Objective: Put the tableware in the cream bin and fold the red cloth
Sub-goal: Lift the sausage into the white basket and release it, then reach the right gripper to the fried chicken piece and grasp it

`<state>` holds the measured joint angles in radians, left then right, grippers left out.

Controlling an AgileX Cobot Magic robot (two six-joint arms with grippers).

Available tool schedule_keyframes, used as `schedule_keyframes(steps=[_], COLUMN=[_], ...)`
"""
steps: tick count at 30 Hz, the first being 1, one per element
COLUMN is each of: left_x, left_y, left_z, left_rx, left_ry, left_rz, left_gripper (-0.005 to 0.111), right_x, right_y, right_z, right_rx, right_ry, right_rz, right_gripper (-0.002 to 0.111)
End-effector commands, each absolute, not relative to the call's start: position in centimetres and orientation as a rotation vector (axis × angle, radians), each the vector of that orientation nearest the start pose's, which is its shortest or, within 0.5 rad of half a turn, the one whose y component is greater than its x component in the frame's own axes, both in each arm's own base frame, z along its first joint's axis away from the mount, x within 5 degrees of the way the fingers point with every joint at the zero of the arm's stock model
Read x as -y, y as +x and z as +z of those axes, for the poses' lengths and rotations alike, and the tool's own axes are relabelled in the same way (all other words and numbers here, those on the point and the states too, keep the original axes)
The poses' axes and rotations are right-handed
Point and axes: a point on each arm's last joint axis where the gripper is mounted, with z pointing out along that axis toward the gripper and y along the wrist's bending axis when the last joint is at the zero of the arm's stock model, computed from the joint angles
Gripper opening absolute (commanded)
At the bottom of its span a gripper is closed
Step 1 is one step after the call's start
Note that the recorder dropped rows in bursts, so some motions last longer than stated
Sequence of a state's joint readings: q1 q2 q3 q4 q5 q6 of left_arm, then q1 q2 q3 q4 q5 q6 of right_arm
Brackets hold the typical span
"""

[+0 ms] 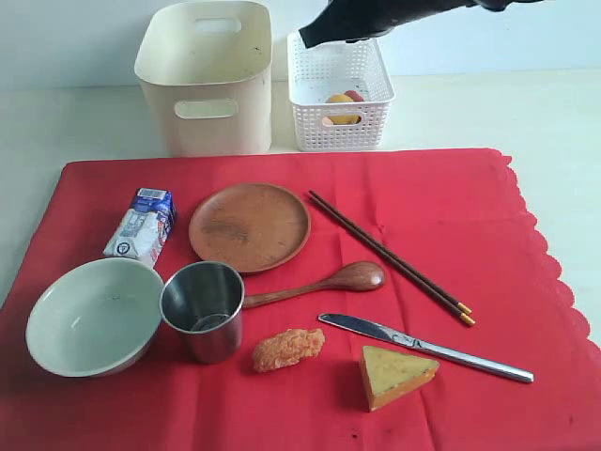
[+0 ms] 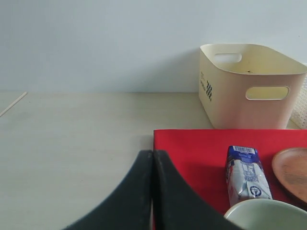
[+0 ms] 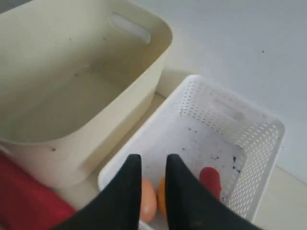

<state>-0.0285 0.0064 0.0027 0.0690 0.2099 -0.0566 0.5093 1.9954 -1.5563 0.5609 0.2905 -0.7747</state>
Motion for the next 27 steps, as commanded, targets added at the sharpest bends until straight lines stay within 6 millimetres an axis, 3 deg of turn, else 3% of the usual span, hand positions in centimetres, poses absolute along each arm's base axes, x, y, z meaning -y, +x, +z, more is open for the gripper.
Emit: schedule_keyframes(steps=[1, 9, 16, 21, 27], left_x=[0.1, 0.1, 0.1, 0.1, 0.1], left_y=[5.6, 5.6, 5.6, 5.6, 5.6], left_z=[19.4, 19.4, 19.4, 19.4, 19.4], left_rx=[-1.69, -1.69, -1.69, -1.69, -1.69], left_ry=[0.025, 0.025, 0.025, 0.025, 0.025], left_rz=[-0.006, -0.006, -0.006, -0.006, -0.006], left_gripper=[0.001, 0.001, 0.001, 0.001, 0.001], right_x=[-23.0, -20.4, -18.3, -18.4, -19.2], right_y=[38.8, 34.2, 29.2, 25.0, 21.7], right_z=[26.5, 27.1, 26.8, 26.0, 23.5], right_rx=[-2.026, -2.065, -2.182, -2.196, -2.253], right_ry=[-0.942, -0.951, -0.897, -1.067, -1.205], right_rz=[0.338, 0.334, 0.442, 0.485, 0.522], right_gripper=[0.004, 0.0, 0.0, 0.0, 0.0])
